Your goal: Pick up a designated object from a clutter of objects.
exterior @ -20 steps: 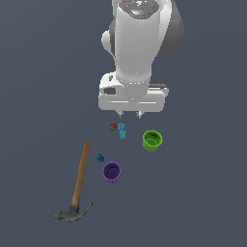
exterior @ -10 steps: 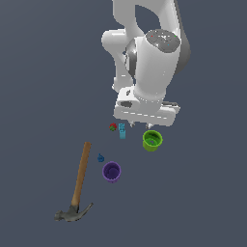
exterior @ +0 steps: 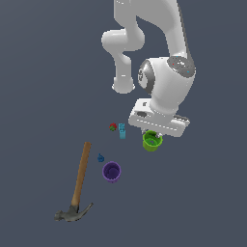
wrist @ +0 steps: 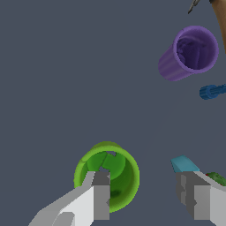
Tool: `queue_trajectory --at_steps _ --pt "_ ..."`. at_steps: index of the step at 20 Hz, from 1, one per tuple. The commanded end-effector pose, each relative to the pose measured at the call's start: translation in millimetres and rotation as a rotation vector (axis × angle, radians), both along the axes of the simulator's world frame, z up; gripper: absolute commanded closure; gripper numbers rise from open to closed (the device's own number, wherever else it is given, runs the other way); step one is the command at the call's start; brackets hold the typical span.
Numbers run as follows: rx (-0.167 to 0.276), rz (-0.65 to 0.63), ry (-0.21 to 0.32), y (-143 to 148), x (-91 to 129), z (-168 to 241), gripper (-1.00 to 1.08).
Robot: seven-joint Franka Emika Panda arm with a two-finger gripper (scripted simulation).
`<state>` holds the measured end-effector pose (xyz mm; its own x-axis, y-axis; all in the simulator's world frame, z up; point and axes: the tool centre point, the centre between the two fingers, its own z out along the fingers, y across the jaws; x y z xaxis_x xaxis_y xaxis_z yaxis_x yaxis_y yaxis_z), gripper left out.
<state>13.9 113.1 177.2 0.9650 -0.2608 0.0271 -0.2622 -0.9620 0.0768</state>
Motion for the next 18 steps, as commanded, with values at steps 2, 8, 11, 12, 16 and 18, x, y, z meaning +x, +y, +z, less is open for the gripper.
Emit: queue_trajectory --at_steps 2,8,11,12,16,18 --pt "-0.006 -0.040 -0.010 18 -3 -19 -0.20" --pt "-0.010 -0.097 -0.025 45 -9 -47 -0.20" --pt "-0.010 -0.117 -0.030 55 -12 -57 -0.20" --pt "-0.009 -0.123 -0.031 58 -13 -60 -0.20" --pt "-0.009 -0.141 -0.035 66 -16 -69 -0.20" --pt "-0.008 -0.146 -0.037 69 -18 -72 -0.20"
